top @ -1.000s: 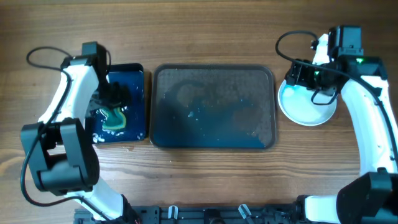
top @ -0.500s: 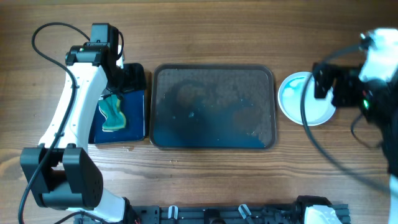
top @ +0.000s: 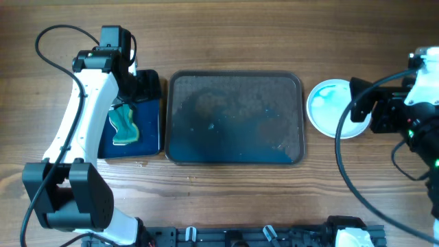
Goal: Clean dirty plates on tray and stack at the side
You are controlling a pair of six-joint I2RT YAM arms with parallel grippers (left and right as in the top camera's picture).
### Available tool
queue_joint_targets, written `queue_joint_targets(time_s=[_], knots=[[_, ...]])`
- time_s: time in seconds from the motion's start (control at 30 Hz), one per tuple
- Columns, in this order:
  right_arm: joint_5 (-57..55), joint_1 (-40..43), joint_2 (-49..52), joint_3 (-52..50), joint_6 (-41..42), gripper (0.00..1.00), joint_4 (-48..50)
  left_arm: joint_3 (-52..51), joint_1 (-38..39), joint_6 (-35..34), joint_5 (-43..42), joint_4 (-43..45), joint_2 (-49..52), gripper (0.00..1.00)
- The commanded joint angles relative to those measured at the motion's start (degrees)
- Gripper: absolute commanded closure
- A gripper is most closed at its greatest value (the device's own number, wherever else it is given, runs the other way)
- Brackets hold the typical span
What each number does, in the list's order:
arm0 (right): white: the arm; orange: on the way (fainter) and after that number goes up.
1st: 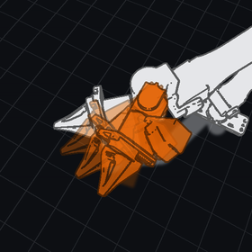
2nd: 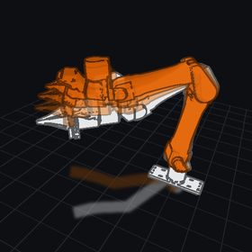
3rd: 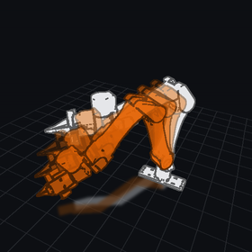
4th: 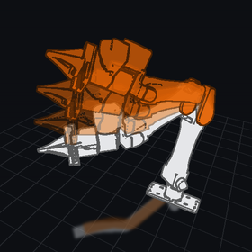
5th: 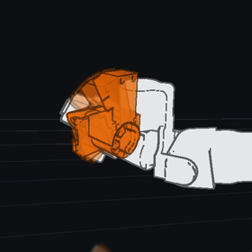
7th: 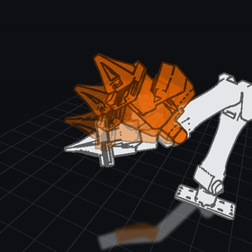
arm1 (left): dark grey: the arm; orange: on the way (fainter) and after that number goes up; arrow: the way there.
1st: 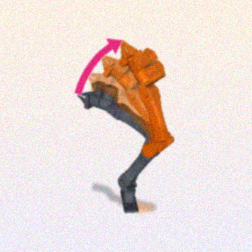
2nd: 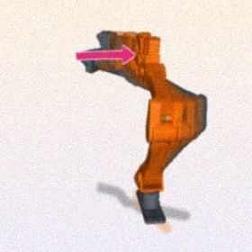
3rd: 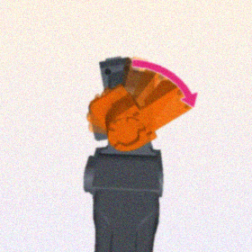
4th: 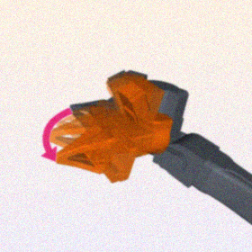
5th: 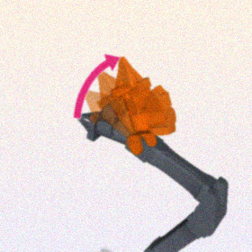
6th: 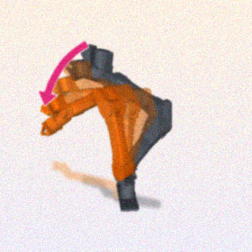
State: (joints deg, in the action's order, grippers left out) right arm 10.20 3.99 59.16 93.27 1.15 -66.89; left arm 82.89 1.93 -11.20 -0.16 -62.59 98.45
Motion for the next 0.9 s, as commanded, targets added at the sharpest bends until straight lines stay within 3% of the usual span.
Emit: queue_joint_targets(time_s=[0.0, 0.07, 0.3, 0.43, 0.67, 0.87], knots=[[1.9, -0.2, 0.7, -3.0, -1.2, 0.00, 4.5, 0.6, 0.2, 0.5, -0.9, 0.2, -0.1, 0.00], [1.9, -1.6, -3.2, -11.5, -1.4, 0.00, 13.4, 0.6, 0.2, 0.5, -0.9, 0.2, -0.1, 0.00], [2.2, -6.6, -29.4, -57.7, -0.9, 0.00, 50.6, 0.6, 0.2, 0.5, -0.9, 0.2, -0.1, 0.00], [3.0, -7.7, -44.0, -76.8, 3.0, 0.00, 62.4, 0.6, 0.2, 0.5, -0.9, 0.2, -0.1, 0.00], [3.6, -7.8, -54.7, -90.6, 6.4, 0.00, 66.3, 0.6, 0.2, 0.5, -0.9, 0.2, -0.1, 0.00], [3.2, -8.0, -59.0, -93.0, 6.4, 0.00, 68.0, 0.6, 0.2, 0.5, -0.9, 0.2, -0.1, 0.00]])
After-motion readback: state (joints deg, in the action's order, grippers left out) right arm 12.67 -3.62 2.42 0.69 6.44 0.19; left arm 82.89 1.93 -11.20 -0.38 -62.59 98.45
